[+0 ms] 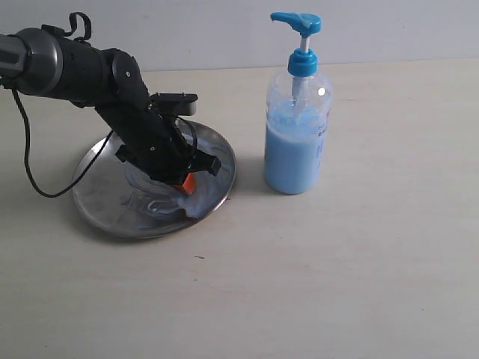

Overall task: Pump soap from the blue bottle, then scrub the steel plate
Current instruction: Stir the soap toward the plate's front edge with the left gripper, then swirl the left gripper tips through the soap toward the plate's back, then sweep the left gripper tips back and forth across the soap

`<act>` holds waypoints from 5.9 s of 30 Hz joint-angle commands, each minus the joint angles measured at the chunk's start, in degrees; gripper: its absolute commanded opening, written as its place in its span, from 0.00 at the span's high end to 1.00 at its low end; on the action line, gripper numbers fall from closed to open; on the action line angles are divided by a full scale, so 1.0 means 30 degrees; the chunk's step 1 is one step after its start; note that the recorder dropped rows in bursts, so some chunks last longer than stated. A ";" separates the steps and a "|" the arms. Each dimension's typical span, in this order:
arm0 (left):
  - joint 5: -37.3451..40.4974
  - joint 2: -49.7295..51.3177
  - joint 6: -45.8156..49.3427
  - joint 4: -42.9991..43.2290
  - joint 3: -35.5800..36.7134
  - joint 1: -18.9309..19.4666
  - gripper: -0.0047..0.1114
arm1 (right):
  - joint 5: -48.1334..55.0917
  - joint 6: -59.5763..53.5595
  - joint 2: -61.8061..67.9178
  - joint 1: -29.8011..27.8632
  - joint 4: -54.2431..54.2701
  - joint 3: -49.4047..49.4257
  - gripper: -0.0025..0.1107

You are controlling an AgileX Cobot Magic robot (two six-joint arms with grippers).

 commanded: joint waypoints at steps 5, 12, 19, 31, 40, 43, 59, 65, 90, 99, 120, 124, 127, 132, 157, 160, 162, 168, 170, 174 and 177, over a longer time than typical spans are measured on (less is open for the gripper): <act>-0.4601 0.0367 -0.1616 0.0056 0.0226 -0.0040 0.96 | 0.0042 0.0045 -0.0031 -0.0019 0.0214 0.0093 0.98; -0.3195 0.0367 -0.1434 0.0018 0.0226 -0.0040 0.96 | 0.0042 0.0008 -0.0031 -0.0019 0.1078 0.0093 0.98; 0.0095 0.0367 -0.0237 0.0424 0.0226 -0.0040 0.96 | 0.0042 0.0008 -0.0031 -0.0019 0.1078 0.0093 0.98; 0.3025 -0.0231 -0.0445 0.2806 0.0226 -0.0040 0.96 | 0.0042 0.0008 -0.0031 -0.0019 0.1078 0.0093 0.98; 0.1060 -0.0631 -0.1397 0.2880 0.0226 -0.0040 0.96 | 0.0042 0.0008 -0.0031 -0.0019 0.1078 0.0093 0.98; -0.0709 -0.0553 -0.1826 0.2603 0.0226 -0.0040 0.96 | 0.0042 0.0008 -0.0031 -0.0019 0.1078 0.0093 0.98; -0.3876 -0.0319 -0.1881 0.2575 0.0226 -0.0040 0.96 | 0.0473 0.0007 -0.0031 -0.0019 0.1078 0.0093 0.98; -0.2876 -0.0319 -0.1826 0.1047 0.0226 -0.0040 0.96 | 0.0473 0.0007 -0.0031 -0.0019 0.1078 0.0093 0.98; 0.1163 -0.0319 -0.1826 0.3073 0.0269 -0.0040 0.96 | 0.0473 0.0007 -0.0031 -0.0019 0.1078 0.0093 0.98; -0.2159 -0.0319 -0.2400 0.3073 0.0269 -0.0040 0.96 | 0.0473 0.0007 -0.0031 -0.0019 0.1078 0.0093 0.98; -0.4084 0.0966 -0.2357 0.2950 0.0228 -0.0040 0.96 | 0.0473 0.0007 -0.0031 -0.0019 0.1078 0.0093 0.98; -0.2103 0.0881 -0.1447 0.2950 0.0228 -0.0040 0.96 | 0.0473 0.0007 -0.0031 -0.0019 0.1078 0.0093 0.98; -0.0608 0.0705 -0.1150 0.3039 0.0228 -0.0040 0.96 | 0.0473 0.0007 -0.0031 -0.0019 0.1078 0.0093 0.98; 0.0666 0.0169 -0.1150 0.3039 0.0228 -0.0040 0.96 | 0.0473 0.0007 -0.0031 -0.0019 0.1078 0.0093 0.98; -0.2394 0.0761 0.1911 -0.2983 0.0228 -0.0040 0.96 | 0.0473 0.0007 -0.0031 -0.0019 0.1078 0.0093 0.98; -0.3074 0.0919 0.2066 -0.2983 0.0228 -0.0040 0.96 | 0.0473 0.0007 -0.0031 -0.0019 0.1078 0.0093 0.98; -0.3599 0.1046 0.2066 -0.2983 0.0228 -0.0040 0.96 | 0.0473 0.0007 -0.0031 -0.0019 0.1078 0.0093 0.98; -0.4281 0.1419 0.2066 -0.2949 0.0228 -0.0040 0.96 | 0.0473 0.0007 -0.0031 -0.0019 0.1078 0.0093 0.98; -0.4200 0.1419 0.2066 -0.2949 0.0228 -0.0040 0.96 | 0.0473 0.0007 -0.0031 -0.0019 0.1078 0.0093 0.98; -0.2878 0.1419 0.2066 -0.3423 0.0033 -0.0082 0.96 | 0.0473 0.0007 -0.0031 -0.0019 0.1078 0.0093 0.98; -0.1209 0.1419 0.2211 -0.4197 -0.0438 -0.0082 0.96 | 0.0473 0.0007 -0.0031 -0.0019 0.1078 0.0093 0.98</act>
